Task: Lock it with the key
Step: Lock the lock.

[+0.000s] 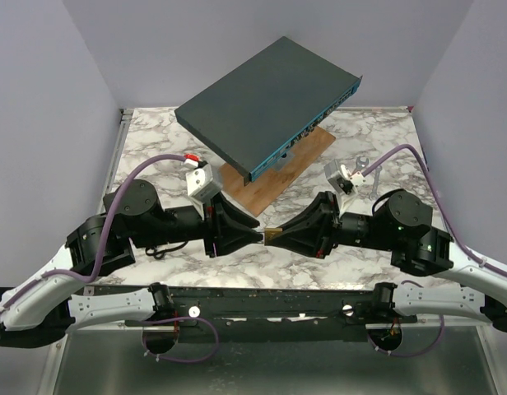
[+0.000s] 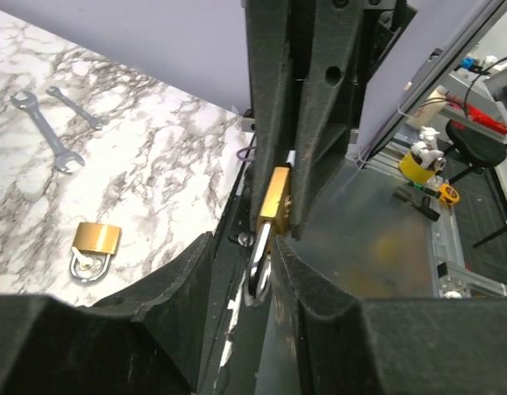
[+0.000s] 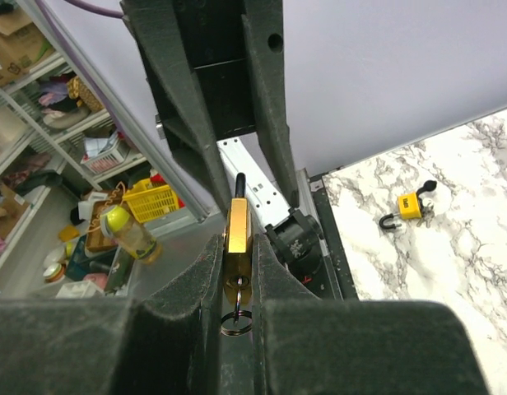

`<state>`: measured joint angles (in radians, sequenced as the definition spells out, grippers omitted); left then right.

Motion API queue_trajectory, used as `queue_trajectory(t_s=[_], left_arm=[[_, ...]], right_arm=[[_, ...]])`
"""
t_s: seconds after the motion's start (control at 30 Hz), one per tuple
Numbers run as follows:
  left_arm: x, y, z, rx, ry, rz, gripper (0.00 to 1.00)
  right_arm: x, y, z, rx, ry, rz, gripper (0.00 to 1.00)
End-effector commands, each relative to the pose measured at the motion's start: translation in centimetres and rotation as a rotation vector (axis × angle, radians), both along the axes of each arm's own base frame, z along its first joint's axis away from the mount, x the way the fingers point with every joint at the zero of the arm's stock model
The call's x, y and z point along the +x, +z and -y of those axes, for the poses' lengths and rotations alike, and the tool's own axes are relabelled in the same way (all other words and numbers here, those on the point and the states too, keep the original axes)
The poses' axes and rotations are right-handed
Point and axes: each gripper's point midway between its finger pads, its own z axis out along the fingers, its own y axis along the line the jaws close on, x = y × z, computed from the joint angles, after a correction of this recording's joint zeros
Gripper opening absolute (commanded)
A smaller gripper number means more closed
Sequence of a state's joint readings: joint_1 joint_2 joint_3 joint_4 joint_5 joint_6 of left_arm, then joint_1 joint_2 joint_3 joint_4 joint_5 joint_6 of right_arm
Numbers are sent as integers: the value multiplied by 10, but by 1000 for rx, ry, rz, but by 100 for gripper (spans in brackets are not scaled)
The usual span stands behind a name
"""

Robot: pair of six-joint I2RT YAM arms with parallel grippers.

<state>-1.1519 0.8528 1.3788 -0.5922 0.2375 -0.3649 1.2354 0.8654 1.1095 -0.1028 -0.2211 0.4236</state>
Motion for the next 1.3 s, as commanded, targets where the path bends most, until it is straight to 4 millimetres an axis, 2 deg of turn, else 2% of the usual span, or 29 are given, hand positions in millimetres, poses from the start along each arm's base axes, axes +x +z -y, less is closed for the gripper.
queue_trajectory(t_s=[0.0,0.23,0.63,0.87,1.07,1.13,1.2,1.27], left_arm=[[7,4,-14,17,52,42,33],[-15,1,-12,35,-79,33,33],[-23,9,-11,-18,-127,8,29],[-21,5,-4,-30,-139,-18,28],[-22,5,-3,-37,-157,-28,19],[-22,5,-3,-40,-158,-32,13],[-23,6,-4,-49,-163,-33,3],[-24,6,-5,-52,-171,-34,0]], right_arm=[[-8,15,9,36,20,17,1],[-10,24,16,55,18,28,1],[-11,22,15,53,25,26,1],[-11,23,15,54,26,27,1],[-10,23,17,56,15,28,1],[-10,23,18,53,14,30,1],[-9,21,17,47,12,28,1],[-9,19,16,42,9,26,1]])
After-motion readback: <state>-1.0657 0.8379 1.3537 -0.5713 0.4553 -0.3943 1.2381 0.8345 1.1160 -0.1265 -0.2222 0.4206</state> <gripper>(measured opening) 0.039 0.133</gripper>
